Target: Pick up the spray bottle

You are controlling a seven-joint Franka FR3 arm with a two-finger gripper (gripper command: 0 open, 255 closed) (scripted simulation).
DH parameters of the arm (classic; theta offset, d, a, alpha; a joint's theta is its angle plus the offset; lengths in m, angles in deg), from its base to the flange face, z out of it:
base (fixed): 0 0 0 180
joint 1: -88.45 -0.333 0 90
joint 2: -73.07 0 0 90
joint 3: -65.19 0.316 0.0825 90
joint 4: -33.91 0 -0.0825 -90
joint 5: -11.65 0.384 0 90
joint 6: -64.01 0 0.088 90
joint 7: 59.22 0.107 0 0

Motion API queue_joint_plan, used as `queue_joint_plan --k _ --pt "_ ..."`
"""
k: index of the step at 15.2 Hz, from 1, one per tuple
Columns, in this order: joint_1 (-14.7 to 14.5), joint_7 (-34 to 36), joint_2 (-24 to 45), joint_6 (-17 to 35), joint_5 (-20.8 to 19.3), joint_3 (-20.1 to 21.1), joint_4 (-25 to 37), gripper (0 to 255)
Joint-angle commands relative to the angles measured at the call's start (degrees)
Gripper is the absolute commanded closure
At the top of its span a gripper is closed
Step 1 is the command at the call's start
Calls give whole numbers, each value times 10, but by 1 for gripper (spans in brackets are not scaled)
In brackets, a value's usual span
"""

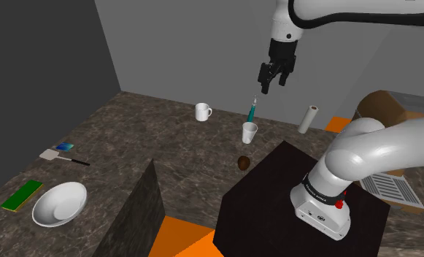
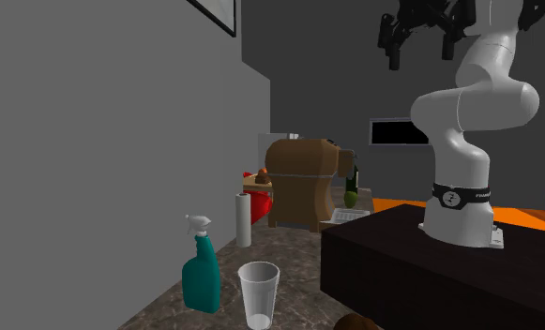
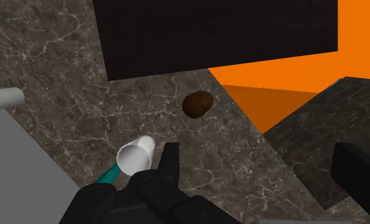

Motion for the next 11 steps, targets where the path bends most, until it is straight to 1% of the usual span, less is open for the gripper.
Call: queue_joint_plan --k 1,6,11 --pt "0 0 0 0 0 0 0 0" --pt "28 4 63 95 -22 -20 -24 0" --pt "56 10 142 188 -42 -41 -30 0"
